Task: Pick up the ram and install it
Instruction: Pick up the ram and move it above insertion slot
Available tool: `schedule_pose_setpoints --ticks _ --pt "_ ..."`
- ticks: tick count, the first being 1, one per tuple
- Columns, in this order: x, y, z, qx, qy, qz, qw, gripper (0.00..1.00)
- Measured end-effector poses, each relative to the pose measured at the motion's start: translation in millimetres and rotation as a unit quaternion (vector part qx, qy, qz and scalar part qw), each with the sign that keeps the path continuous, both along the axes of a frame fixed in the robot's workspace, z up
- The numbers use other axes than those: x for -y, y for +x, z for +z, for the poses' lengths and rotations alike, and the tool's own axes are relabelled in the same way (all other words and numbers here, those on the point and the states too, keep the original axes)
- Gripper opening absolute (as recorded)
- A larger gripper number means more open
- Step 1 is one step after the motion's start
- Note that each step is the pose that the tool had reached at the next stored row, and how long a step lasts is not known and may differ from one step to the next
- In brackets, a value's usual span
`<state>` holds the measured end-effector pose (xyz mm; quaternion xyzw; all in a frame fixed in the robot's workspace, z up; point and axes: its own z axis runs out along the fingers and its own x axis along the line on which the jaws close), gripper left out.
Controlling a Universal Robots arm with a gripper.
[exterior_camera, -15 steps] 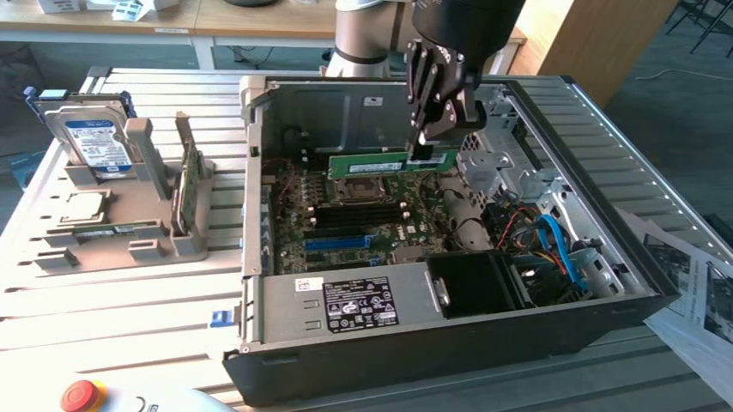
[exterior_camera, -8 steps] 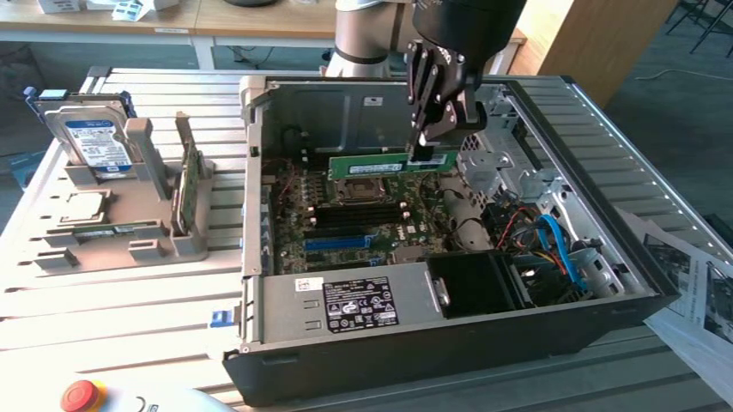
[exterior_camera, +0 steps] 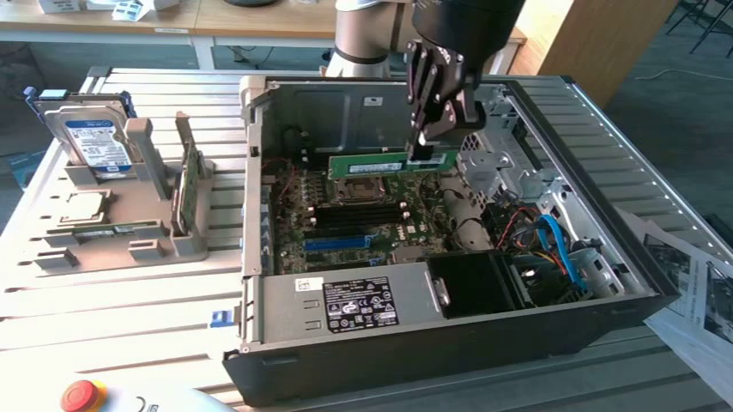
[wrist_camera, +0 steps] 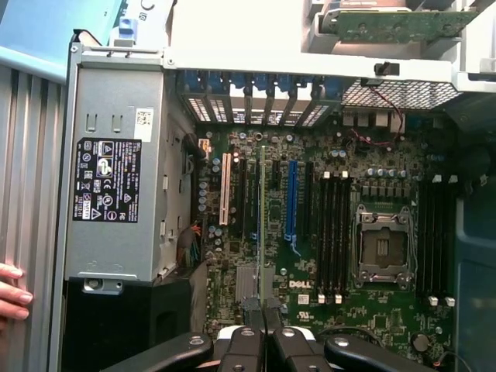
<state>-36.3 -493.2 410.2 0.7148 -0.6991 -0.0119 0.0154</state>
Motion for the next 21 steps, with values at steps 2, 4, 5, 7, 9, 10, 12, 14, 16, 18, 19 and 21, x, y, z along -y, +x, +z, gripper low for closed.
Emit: schedule_pose_setpoints --ticks 2,4,5,7,9,10,12,14,16,18,19,21 --pt "-1.5 0.0 -0.3 0.0002 0.0000 -0.001 1.0000 0.12" --pt "-3.2 0.0 -0.7 0.0006 0.0000 -0.002 1.0000 0.12" --pt "-4.2 0.0 -0.9 0.0008 0.0000 -0.002 1.0000 0.12" --pt "-6.2 0.0 -1.3 0.0011 0.0001 -0.003 1.0000 0.12" --pt "-8.3 0.0 -1.7 0.0014 0.0000 -0.004 1.0000 0.12" --pt "-9.0 0.1 -1.8 0.0015 0.0000 -0.004 1.0000 0.12" --pt "-9.1 0.1 -1.8 0.0015 0.0000 -0.005 1.0000 0.12" --pt "-9.1 0.0 -1.8 0.0015 0.0000 -0.005 1.0000 0.12" --pt "-9.1 0.0 -1.8 0.0021 0.0002 -0.005 1.0000 0.12" --pt "-9.2 0.0 -1.7 0.0038 0.0012 -0.005 1.0000 0.12" --pt "-9.1 0.0 -1.8 0.0047 0.0018 -0.005 1.0000 0.12" --pt "-9.2 0.1 -1.9 0.0057 0.0028 -0.005 1.0000 0.12"
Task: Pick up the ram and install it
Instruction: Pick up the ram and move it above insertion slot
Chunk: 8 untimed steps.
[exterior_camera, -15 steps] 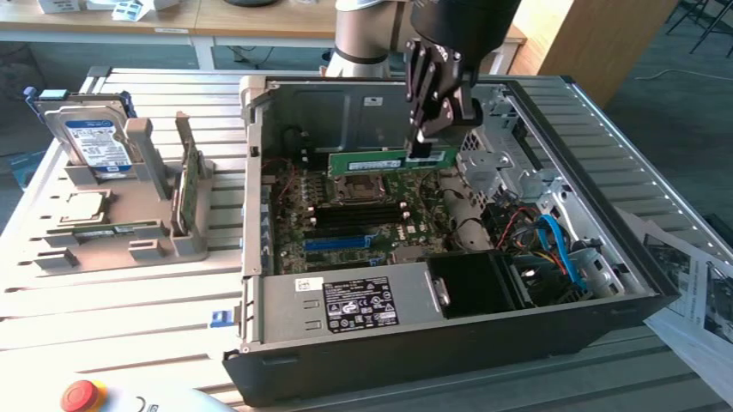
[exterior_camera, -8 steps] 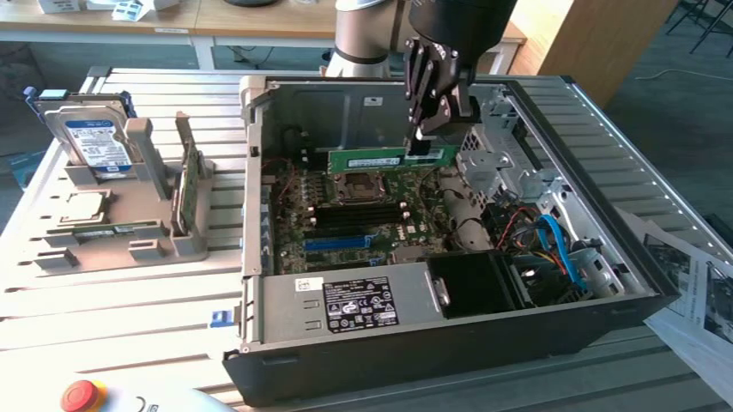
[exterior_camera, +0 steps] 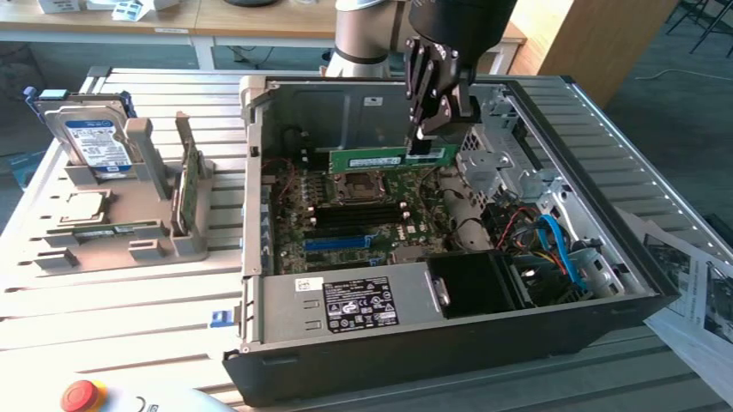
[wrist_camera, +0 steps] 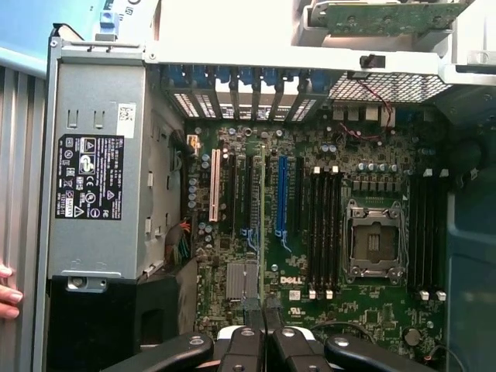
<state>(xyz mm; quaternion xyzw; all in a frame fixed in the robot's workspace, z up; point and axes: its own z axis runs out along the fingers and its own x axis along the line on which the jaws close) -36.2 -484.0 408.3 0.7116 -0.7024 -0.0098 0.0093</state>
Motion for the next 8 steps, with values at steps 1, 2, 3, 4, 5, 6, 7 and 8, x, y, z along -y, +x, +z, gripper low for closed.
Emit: schedule_pose_setpoints --ticks 1,2,3,4,5,6,7,8 --pt "0.0 0.0 0.0 0.0000 0.0000 0.000 1.0000 0.12" --pt "0.0 0.0 0.0 0.0001 0.0000 0.000 1.0000 0.12" --pt "0.0 0.0 0.0 0.0000 0.0000 -0.002 1.0000 0.12" --pt "0.0 -0.1 0.0 0.0001 -0.0001 -0.005 1.0000 0.12" --pt "0.0 -0.1 0.0 0.0000 -0.0001 -0.008 1.0000 0.12" --pt "0.0 -0.1 -0.1 0.0001 0.0000 -0.012 0.9999 0.12" --pt "0.1 -0.1 -0.1 0.0000 -0.0001 -0.015 0.9999 0.12" --pt "0.1 -0.1 -0.2 0.0000 -0.0001 -0.019 0.9998 0.12"
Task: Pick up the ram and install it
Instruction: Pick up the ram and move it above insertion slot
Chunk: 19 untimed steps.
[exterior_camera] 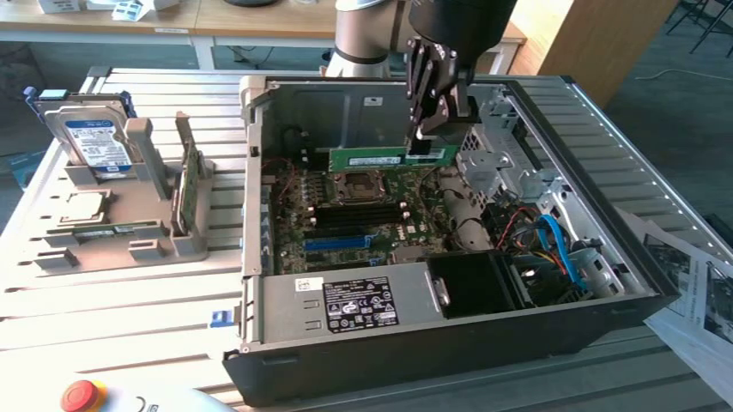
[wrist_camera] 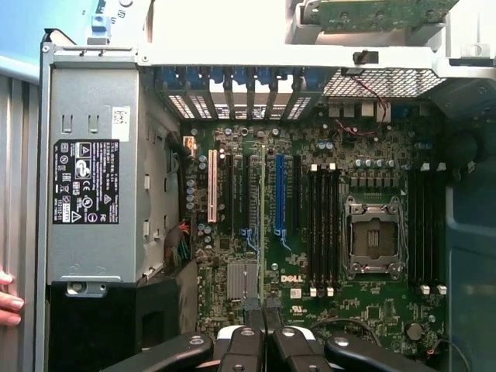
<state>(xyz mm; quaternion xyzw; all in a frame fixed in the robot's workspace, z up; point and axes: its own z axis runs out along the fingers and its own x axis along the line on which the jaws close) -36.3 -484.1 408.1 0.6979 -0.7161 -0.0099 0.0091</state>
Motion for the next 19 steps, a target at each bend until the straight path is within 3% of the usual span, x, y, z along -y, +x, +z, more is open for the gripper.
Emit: schedule_pose_setpoints --ticks 11,19 --pt "-1.9 0.0 -1.7 0.0000 0.0000 -0.005 1.0000 0.12" --pt "-17.1 0.0 -6.5 0.0000 0.0000 -0.008 1.0000 0.12"
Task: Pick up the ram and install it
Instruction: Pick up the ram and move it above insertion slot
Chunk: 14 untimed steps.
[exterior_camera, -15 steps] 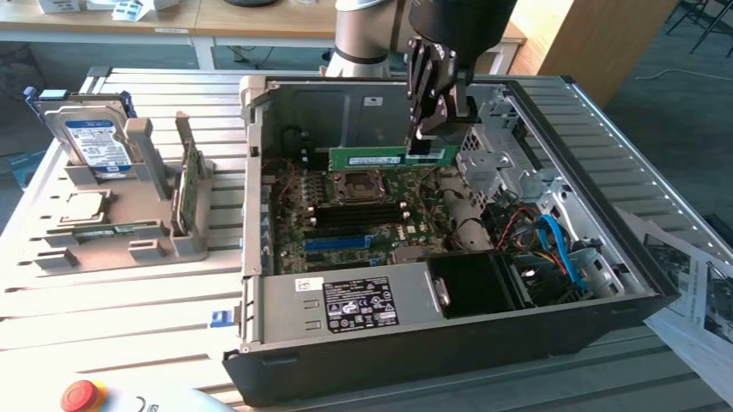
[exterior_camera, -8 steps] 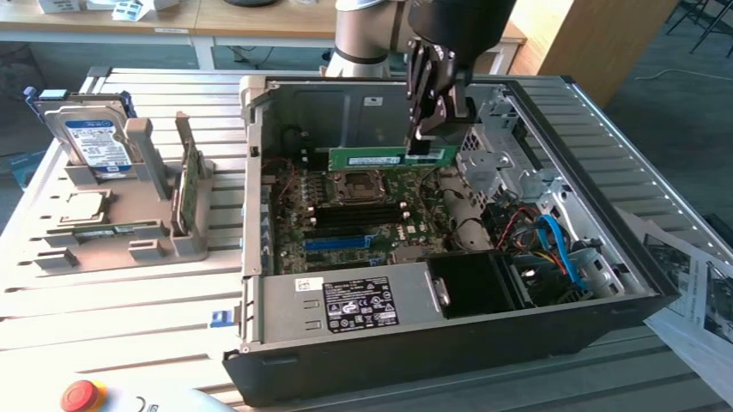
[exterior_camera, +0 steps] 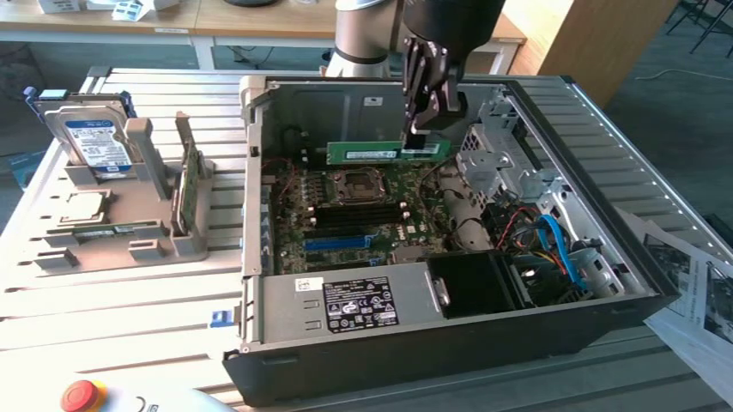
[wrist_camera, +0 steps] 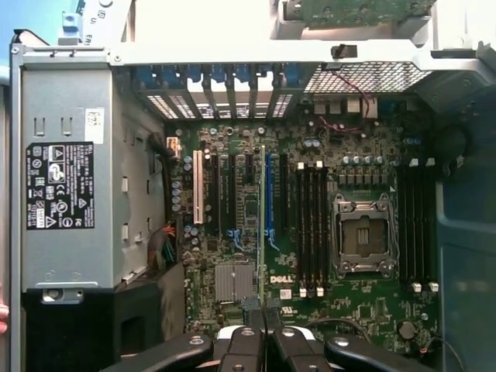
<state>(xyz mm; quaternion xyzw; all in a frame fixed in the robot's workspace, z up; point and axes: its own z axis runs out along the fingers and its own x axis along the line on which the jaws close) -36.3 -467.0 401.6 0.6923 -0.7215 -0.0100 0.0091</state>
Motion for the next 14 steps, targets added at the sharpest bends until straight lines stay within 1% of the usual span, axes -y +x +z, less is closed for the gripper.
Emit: schedule_pose_setpoints --ticks 14 --pt "-32.7 0.5 -8.7 0.0000 0.0000 -0.004 1.0000 0.12"
